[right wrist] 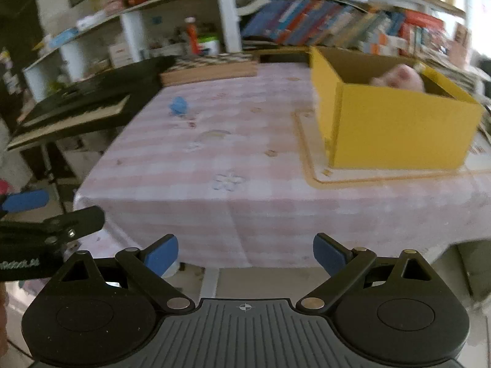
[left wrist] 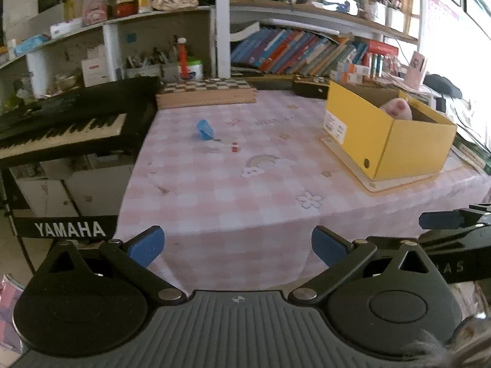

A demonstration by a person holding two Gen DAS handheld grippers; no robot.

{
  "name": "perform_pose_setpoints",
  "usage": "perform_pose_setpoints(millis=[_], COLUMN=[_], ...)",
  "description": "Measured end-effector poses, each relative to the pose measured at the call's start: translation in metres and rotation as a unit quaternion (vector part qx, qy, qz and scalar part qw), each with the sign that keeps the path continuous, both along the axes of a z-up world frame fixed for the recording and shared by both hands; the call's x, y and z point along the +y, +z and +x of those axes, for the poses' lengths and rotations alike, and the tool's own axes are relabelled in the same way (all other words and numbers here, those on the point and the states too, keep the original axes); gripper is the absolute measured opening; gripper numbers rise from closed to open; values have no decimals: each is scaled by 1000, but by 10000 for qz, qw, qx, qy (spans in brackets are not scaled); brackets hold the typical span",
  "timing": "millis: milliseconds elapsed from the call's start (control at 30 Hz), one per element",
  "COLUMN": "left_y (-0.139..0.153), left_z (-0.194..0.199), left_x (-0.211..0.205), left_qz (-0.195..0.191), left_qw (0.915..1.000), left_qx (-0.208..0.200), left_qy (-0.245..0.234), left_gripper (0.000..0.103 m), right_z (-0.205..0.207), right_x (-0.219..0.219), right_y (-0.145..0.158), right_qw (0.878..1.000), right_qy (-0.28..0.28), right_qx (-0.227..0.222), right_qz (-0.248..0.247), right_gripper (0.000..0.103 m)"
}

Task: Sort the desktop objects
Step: 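Withdraw both open tools from the box toward the blue object and white box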

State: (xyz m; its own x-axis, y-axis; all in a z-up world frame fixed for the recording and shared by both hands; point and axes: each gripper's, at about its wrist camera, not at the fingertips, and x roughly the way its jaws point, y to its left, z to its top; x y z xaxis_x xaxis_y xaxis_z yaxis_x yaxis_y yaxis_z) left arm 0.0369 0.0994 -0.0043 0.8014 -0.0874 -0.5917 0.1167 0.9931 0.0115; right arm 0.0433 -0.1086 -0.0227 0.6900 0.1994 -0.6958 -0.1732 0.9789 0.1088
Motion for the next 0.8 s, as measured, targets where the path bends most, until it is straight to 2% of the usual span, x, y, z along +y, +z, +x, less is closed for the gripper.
perform_pose_setpoints(millis=[333,533,800], left_y=[8,11,10], left_z=[-3,-3,6], left_x=[30,37,38], left_qz=[-58,-112,-130], left_qw=[9992,9990,9987], left_qx=[-215,-296,-253], left_qy=[318,314,424], left_gripper=[103,103,103], right_z=[8,11,25], right_x=[29,37,44], right_y=[10,15,12], right_qw=[9992,9984,9980], right_qy=[340,417,535], right_qx=[-217,-374,-339], right_qz=[-40,-41,-39], right_gripper=[97,96,96])
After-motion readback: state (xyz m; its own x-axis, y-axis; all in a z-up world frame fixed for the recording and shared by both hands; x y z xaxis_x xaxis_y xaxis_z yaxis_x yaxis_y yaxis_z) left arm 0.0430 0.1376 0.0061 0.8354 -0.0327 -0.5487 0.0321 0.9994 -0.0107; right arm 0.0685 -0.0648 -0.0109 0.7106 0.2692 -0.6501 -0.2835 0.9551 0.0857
